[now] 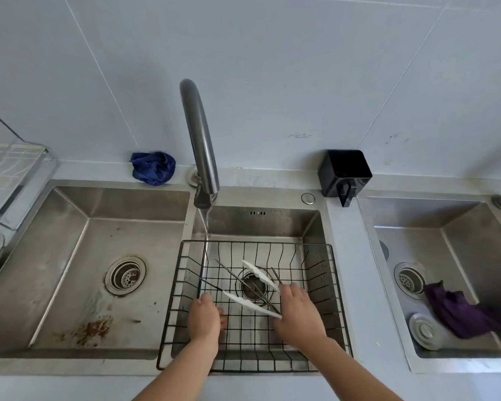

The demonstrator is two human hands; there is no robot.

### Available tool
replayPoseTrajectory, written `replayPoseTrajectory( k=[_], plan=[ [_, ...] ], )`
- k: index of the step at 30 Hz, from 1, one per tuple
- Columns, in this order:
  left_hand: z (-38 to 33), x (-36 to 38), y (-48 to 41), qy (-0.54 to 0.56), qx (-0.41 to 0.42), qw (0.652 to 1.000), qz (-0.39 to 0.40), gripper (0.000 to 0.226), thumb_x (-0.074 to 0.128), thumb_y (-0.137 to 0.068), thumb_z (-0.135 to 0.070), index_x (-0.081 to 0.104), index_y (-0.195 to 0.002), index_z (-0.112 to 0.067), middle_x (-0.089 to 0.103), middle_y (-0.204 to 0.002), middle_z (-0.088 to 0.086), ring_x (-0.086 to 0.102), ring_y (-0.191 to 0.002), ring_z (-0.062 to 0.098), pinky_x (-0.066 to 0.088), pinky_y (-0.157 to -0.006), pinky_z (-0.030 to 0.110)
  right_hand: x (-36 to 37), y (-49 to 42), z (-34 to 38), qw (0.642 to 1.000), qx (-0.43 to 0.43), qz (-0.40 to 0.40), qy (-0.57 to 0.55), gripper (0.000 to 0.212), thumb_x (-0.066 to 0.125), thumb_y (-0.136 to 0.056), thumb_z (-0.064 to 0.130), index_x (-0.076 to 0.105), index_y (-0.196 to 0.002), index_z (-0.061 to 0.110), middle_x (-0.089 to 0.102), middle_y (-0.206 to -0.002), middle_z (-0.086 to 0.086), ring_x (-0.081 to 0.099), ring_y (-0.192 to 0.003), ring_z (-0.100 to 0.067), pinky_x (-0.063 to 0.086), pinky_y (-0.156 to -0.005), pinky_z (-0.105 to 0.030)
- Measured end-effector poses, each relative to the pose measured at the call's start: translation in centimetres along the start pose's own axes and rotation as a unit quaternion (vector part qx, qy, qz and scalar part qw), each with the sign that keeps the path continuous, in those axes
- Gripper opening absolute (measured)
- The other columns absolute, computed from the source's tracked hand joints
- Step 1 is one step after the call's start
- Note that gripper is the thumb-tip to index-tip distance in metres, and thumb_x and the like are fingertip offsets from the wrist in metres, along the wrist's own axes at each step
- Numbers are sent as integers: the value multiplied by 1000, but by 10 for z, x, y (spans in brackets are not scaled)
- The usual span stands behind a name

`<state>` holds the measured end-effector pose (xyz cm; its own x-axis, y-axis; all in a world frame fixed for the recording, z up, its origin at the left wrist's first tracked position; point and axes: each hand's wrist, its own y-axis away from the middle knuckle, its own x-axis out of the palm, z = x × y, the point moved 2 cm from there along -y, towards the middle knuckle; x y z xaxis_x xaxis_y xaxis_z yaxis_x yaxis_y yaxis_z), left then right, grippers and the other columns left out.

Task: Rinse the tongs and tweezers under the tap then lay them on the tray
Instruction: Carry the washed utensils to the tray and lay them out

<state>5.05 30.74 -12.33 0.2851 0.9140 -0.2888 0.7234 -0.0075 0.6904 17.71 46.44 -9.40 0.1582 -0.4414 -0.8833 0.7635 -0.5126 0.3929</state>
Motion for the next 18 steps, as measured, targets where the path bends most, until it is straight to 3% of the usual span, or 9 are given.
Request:
replayPoseTrajectory(
  k=[3, 6, 8, 13, 18],
  plan=[
    [-10, 4, -5, -116, 65, 991, -15, 44, 42, -104, -36, 51, -69, -12, 70, -77, 24, 69, -66, 33, 62, -70, 57, -10, 7, -13, 999, 15, -20, -44, 54, 64, -85, 22, 40, -133, 19, 49, -125, 1, 52, -117, -20, 45, -101, -28],
    [-24, 10, -7, -262, 98, 960, -7, 54, 49, -97, -56, 61, -78, -7, 70, -72, 12, 71, -64, 31, 63, -63, 46, -17, 10, -21, 998, 19, -27, -61, 60, 69, -83, 28, 40, -135, 21, 49, -122, 3, 53, -113, -20, 46, -95, -28],
    [-28, 11, -11, -305, 96, 947, -12, 52, 55, -94, -58, 63, -80, -8, 71, -75, 10, 71, -69, 32, 60, -65, 40, -19, 10, -22, 997, 23, -21, -76, 61, 70, -82, 29, 41, -134, 22, 49, -119, 4, 54, -110, -19, 47, -90, -29],
    [-19, 14, -20, -272, 86, 956, -63, 34, 59, -95, -37, 63, -77, -9, 69, -71, 11, 66, -68, 32, 49, -58, 33, -20, 12, -19, 992, 27, -13, -121, 56, 70, -79, 27, 46, -129, 21, 51, -116, 5, 57, -103, -18, 49, -79, -28],
    [-8, 13, -21, -168, 66, 980, -83, 28, 58, -97, -25, 57, -73, -9, 69, -62, 13, 70, -52, 30, 62, -52, 48, -22, 10, -17, 989, 21, -30, -146, 58, 72, -80, 29, 47, -131, 23, 52, -113, 9, 56, -99, -13, 41, -73, -22]
  ],
)
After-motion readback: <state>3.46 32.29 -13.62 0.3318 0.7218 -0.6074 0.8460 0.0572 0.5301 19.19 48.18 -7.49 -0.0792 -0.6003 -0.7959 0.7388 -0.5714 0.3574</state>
